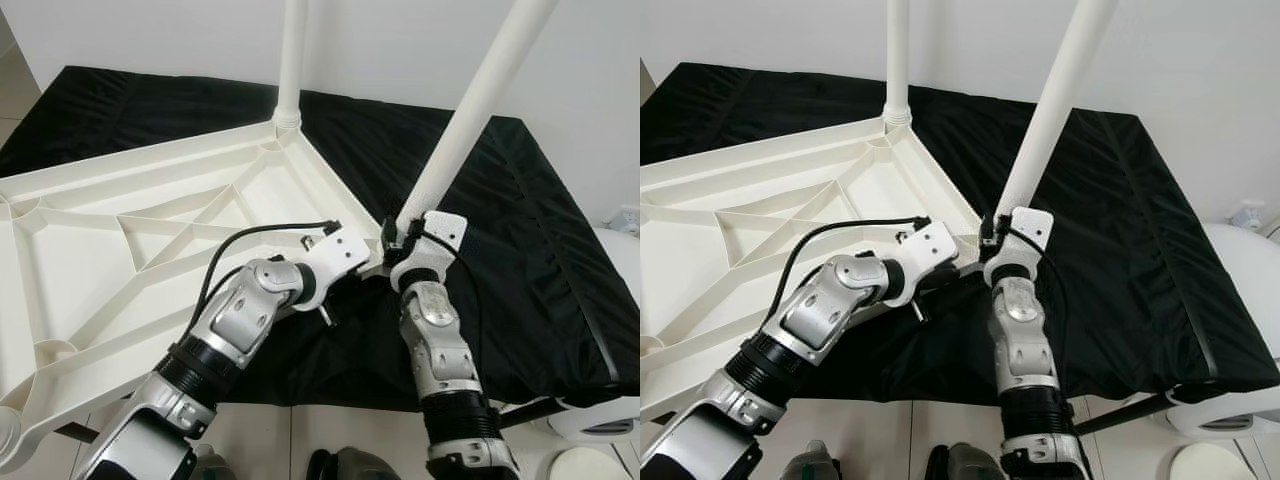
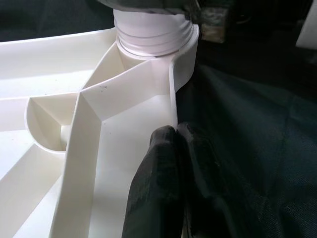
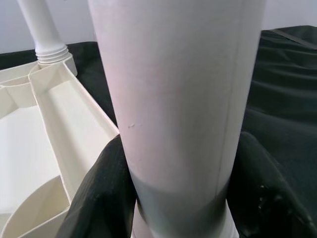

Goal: Building children table

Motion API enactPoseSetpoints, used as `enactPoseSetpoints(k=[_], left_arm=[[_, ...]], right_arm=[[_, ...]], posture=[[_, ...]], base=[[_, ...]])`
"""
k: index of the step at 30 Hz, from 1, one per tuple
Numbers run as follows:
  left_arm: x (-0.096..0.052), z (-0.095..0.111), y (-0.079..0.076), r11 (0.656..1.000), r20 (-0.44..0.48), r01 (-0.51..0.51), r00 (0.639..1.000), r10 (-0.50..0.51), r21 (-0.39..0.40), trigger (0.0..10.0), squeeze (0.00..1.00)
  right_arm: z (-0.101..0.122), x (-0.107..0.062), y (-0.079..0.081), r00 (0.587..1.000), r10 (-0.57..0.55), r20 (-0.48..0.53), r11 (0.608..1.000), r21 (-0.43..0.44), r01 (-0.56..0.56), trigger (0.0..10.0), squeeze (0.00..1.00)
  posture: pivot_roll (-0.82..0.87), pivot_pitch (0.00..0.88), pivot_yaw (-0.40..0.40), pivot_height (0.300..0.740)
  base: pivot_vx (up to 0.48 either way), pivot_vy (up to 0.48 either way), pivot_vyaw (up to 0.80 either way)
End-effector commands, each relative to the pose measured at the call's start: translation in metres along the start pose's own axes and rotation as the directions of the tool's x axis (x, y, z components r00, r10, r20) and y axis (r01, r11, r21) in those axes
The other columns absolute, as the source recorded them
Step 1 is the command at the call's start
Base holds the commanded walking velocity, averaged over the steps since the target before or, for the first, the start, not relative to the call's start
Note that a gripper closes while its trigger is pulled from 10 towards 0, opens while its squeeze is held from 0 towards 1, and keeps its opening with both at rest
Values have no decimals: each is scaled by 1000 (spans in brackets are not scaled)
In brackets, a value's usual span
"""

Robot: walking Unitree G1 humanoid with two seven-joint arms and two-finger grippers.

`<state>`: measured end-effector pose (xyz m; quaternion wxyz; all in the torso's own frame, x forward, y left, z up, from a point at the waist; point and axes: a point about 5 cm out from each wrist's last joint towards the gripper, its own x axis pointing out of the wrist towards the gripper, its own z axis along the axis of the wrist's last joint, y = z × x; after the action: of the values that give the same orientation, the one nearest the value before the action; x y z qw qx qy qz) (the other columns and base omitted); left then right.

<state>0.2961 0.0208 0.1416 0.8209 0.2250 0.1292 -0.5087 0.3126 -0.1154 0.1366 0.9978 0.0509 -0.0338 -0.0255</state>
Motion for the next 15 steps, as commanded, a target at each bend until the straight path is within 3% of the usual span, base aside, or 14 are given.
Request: enactPoseSetpoints(k=[1,15], left_arm=[[9,8,-21,992,26,122,992,-122,14,10000,0],[9,9,-21,992,27,126,992,-127,18,10000,0]], right_arm=[[0,1,16,999,-19,-38,1000,14,19,10000,0],[9,-1,-2,967,-254,3,967,13,254,10000,0]], posture=[[55,55,-100,740],[53,55,-98,740]], base=[[0,0,0],[0,0,0]])
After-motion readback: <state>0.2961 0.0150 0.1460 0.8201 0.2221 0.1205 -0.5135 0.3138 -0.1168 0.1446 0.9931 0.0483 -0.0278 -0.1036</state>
